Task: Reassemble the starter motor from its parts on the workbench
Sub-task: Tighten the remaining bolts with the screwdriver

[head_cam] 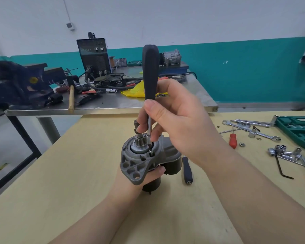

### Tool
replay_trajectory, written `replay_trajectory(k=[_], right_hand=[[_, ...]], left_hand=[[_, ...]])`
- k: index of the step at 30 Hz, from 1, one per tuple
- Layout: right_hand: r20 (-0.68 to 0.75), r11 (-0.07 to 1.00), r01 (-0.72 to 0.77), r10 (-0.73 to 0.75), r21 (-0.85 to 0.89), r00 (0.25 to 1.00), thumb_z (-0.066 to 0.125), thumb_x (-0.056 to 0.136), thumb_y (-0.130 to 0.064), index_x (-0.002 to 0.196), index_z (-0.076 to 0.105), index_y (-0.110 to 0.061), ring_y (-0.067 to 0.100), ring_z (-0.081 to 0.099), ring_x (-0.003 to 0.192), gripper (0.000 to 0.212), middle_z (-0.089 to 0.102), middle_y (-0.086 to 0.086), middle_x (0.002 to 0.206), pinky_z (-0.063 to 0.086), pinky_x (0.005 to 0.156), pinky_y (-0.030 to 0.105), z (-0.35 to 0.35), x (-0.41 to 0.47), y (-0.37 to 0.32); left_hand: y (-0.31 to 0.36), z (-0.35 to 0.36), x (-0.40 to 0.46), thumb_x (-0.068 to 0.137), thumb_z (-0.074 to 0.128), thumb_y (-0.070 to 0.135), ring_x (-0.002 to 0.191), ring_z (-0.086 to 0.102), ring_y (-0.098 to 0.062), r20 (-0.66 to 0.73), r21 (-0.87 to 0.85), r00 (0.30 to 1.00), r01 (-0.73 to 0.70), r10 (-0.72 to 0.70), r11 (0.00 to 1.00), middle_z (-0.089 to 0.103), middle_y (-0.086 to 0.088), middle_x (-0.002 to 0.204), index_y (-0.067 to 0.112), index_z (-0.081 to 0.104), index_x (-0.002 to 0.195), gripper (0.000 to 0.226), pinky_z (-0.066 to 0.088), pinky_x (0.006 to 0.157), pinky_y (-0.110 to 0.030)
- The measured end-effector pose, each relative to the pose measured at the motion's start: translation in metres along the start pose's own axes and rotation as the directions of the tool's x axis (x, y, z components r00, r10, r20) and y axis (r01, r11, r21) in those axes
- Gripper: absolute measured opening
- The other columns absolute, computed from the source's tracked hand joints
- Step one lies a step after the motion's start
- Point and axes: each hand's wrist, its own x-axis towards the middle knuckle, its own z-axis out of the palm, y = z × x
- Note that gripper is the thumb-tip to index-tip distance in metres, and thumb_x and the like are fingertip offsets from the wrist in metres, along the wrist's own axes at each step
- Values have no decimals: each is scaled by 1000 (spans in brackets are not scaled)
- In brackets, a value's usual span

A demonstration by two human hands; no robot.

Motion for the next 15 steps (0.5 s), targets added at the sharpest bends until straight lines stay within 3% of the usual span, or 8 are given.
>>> replay_trajectory(k=[2, 4, 7, 12, 15], right_hand=[[-4, 1000, 6, -6, 17, 1000, 56, 108, -14, 124, 56, -14, 30, 76, 79, 15, 74, 8, 86, 60, 56, 39, -1, 0, -1], [-5, 999, 13, -13, 41, 1000, 56, 106, -16, 121, 56, -16, 30, 76, 79, 15, 74, 8, 85, 60, 56, 38, -2, 0, -3], [3, 998, 12, -12, 57, 1000, 56, 104, -19, 121, 56, -16, 29, 76, 79, 17, 74, 8, 85, 60, 56, 38, -2, 0, -5], [13, 1000, -22, 21, 21, 1000, 56, 108, -14, 127, 56, -12, 29, 77, 80, 19, 74, 9, 87, 60, 57, 37, -2, 0, -1], [20, 1000, -27, 27, -6, 999, 56, 109, -13, 129, 56, -11, 29, 77, 80, 20, 74, 9, 87, 60, 57, 36, -3, 0, -2]], left_hand=[[0, -1, 1, 70, 100, 35, 113, 58, 15, 29, -23, 999, 29, -28, 999, 59, 47, 108, 65, 61, 95, 55, 34, 87, 8], [3, -2, 0, 68, 97, 49, 113, 59, 8, 40, -49, 996, 84, -82, 995, 58, 45, 114, 60, 61, 102, 50, 37, 89, 4], [-1, -1, 2, 69, 92, 32, 112, 51, 14, 22, -32, 996, 89, -89, 995, 53, 45, 116, 56, 56, 105, 56, 32, 88, 9], [1, -1, 3, 62, 86, 45, 103, 46, 40, 30, -17, 993, 117, -116, 993, 51, 38, 117, 56, 57, 106, 55, 31, 85, 12], [0, -3, 1, 65, 102, 49, 114, 52, 20, 37, -23, 991, 130, -129, 991, 55, 35, 119, 52, 58, 108, 61, 33, 86, 11]])
